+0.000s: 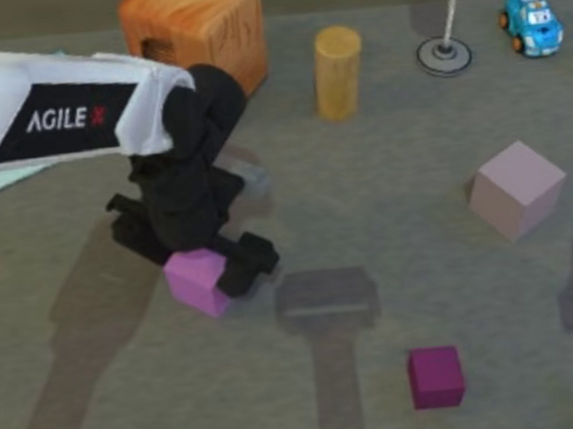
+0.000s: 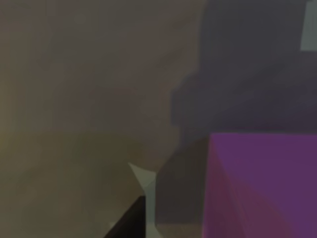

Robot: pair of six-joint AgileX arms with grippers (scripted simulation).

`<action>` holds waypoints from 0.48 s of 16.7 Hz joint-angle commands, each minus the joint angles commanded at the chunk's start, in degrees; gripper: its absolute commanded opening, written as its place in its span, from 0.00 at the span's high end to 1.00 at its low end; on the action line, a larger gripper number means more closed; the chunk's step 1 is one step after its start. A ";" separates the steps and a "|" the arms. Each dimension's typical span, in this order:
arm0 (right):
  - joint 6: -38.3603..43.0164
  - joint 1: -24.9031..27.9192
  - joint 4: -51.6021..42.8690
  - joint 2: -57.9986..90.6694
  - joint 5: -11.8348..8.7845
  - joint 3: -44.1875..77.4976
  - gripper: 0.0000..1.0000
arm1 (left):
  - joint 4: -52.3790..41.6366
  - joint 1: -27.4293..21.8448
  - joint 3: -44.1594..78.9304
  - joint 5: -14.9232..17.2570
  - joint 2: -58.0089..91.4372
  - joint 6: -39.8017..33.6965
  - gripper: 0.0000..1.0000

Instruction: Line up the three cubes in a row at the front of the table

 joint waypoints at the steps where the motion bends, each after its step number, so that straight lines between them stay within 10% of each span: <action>1: 0.00 0.00 0.00 0.00 0.00 0.00 0.00 | 0.00 0.00 0.00 0.00 0.00 0.00 0.60; 8: 0.00 0.00 0.00 0.00 0.00 0.00 0.00 | 0.00 0.00 0.00 0.00 0.00 0.00 1.00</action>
